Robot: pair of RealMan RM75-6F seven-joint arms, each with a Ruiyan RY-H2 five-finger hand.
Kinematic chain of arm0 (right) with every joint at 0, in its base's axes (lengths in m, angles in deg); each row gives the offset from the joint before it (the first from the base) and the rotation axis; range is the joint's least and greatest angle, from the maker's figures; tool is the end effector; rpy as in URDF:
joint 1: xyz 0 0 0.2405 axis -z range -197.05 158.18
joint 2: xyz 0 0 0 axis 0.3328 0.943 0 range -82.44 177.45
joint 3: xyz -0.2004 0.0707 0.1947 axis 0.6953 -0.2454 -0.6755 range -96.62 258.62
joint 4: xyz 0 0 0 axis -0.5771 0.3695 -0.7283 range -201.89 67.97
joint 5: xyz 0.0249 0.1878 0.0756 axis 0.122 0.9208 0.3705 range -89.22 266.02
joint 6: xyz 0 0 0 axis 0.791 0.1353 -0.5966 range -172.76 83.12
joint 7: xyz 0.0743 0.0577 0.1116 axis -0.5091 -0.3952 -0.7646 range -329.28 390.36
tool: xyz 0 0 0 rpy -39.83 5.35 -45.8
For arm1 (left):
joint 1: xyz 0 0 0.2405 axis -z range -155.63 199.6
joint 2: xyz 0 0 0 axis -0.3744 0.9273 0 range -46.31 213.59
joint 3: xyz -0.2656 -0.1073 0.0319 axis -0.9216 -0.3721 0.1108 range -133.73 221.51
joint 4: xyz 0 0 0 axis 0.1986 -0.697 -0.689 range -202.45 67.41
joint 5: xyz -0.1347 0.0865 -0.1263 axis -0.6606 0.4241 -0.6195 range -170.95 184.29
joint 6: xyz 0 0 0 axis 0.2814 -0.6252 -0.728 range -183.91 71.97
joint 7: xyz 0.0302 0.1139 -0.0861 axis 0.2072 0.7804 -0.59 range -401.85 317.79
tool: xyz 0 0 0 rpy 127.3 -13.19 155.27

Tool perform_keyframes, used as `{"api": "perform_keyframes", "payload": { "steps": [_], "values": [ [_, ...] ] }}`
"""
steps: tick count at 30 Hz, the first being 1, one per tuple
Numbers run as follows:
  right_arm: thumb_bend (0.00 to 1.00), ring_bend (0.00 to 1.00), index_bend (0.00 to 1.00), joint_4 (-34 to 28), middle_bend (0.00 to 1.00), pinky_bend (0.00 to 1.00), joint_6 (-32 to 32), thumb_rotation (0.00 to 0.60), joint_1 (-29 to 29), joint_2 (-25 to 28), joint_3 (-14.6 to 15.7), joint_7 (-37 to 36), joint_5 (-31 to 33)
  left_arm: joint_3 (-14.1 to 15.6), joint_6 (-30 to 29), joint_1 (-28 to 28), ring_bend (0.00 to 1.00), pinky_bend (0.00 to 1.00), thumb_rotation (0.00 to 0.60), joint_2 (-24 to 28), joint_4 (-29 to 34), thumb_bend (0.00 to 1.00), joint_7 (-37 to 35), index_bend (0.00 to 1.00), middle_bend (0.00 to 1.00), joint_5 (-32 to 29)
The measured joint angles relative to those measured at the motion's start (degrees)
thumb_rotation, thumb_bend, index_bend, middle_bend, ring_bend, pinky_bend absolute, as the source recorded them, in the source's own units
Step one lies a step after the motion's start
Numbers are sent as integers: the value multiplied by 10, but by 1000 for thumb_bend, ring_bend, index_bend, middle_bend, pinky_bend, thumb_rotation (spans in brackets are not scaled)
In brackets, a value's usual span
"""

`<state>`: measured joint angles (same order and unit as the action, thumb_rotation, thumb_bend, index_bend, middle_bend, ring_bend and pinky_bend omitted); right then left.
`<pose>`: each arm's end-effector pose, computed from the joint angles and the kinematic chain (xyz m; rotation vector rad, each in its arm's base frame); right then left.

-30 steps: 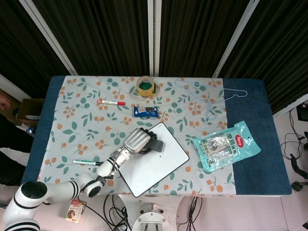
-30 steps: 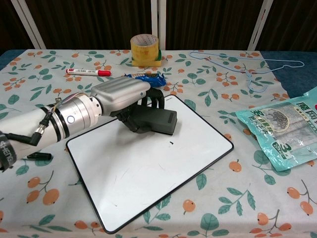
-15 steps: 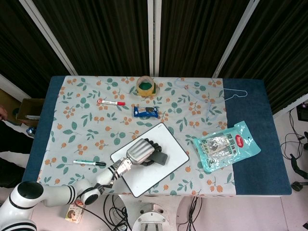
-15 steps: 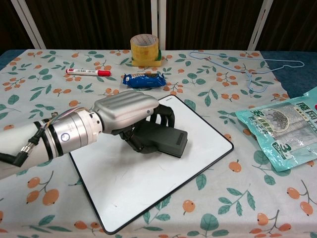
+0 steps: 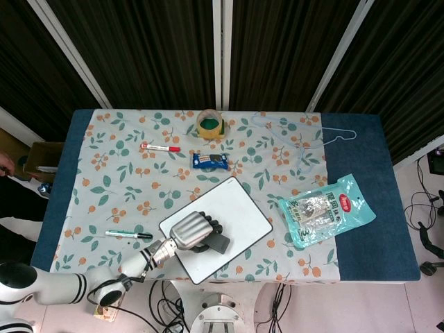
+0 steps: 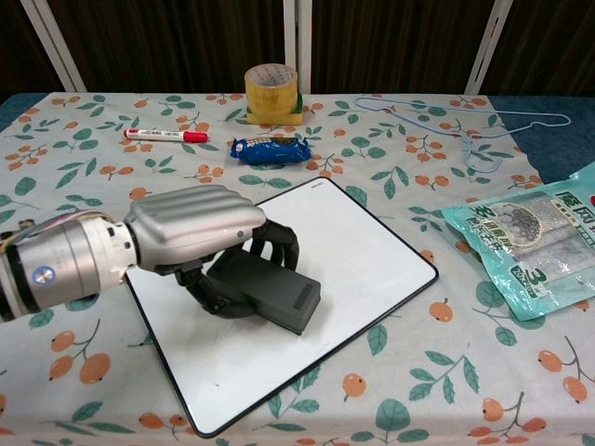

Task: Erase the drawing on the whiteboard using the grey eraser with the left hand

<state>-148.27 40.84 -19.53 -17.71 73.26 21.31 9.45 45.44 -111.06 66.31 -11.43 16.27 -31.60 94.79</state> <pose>-0.3944 -0.1703 0.2166 1.1521 -0.9012 0.8519 -0.1339 0.2871 -0.0754 -2.3382 -0.7676 -1.0753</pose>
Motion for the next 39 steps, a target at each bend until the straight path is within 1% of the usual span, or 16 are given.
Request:
{"api": "perform_keyframes", "payload": {
  "steps": [4, 7, 9, 13, 14, 17, 23, 28, 30, 31, 33, 34, 35, 36, 39],
  "values": [
    [282, 0, 0, -1, 0, 0, 0, 600, -1, -1, 1, 3, -2, -4, -36, -14, 544, 597, 600, 26, 12, 449, -4, 637, 579, 7],
    [282, 0, 0, -4, 0, 0, 1, 600, -1, -2, 3, 7, -6, -24, -69, -26, 544, 597, 600, 39, 0, 448, -25, 637, 580, -2],
    [282, 0, 0, -7, 0, 0, 4, 600, -1, -2, 4, 9, -9, -39, -77, -31, 544, 597, 600, 44, -22, 447, -40, 633, 580, -18],
    [282, 0, 0, -13, 0, 0, 9, 600, 0, 0, 5, 14, -12, -62, -77, -41, 541, 597, 600, 47, -89, 437, -73, 619, 572, -56],
    [282, 0, 0, -14, 0, 0, 9, 600, 1, 0, 5, 15, -12, -67, -77, -44, 538, 597, 600, 46, -114, 432, -83, 615, 567, -63],
    [282, 0, 0, -17, 0, 0, 10, 600, 1, 2, 5, 17, -14, -73, -75, -51, 529, 596, 600, 39, -180, 413, -113, 602, 558, -76],
    [283, 0, 0, -24, 0, 0, 12, 600, 0, 4, 6, 23, -18, -74, -73, -66, 523, 594, 600, 13, -302, 378, -200, 587, 549, -81],
    [283, 0, 0, -26, 0, 0, 13, 600, 1, 5, 8, 24, -18, -64, -61, -75, 507, 588, 600, -9, -349, 345, -258, 559, 534, -74],
    [283, 0, 0, -27, 0, 0, 15, 600, 2, 5, 8, 24, -19, -58, -53, -77, 448, 546, 600, -16, -361, 299, -269, 488, 477, -70],
    [283, 0, 0, -27, 0, 0, 15, 600, 3, 5, 8, 24, -19, -56, -48, -77, 438, 538, 600, -18, -364, 292, -272, 475, 465, -69],
    [283, 0, 0, -27, 0, 0, 17, 600, 4, 6, 8, 24, -19, -52, -36, -77, 301, 416, 600, -18, -367, 193, -278, 272, 287, -67],
    [282, 0, 0, -27, 0, 0, 18, 600, 4, 6, 8, 24, -19, -50, -30, -77, 256, 375, 600, -18, -368, 163, -279, 198, 224, -66],
    [282, 0, 0, -28, 0, 0, 19, 600, 4, 7, 8, 24, -19, -48, -22, -77, 201, 324, 600, -17, -367, 128, -281, 103, 144, -66],
    [283, 0, 0, -28, 0, 0, 20, 600, 5, 7, 7, 24, -19, -48, -19, -77, 179, 302, 600, -16, -367, 114, -282, 65, 114, -65],
    [284, 0, 0, -27, 0, 0, 23, 600, 5, 4, 6, 24, -18, -46, -28, -78, 154, 278, 600, -16, -368, 97, -287, 52, 96, -58]
  ]
}}
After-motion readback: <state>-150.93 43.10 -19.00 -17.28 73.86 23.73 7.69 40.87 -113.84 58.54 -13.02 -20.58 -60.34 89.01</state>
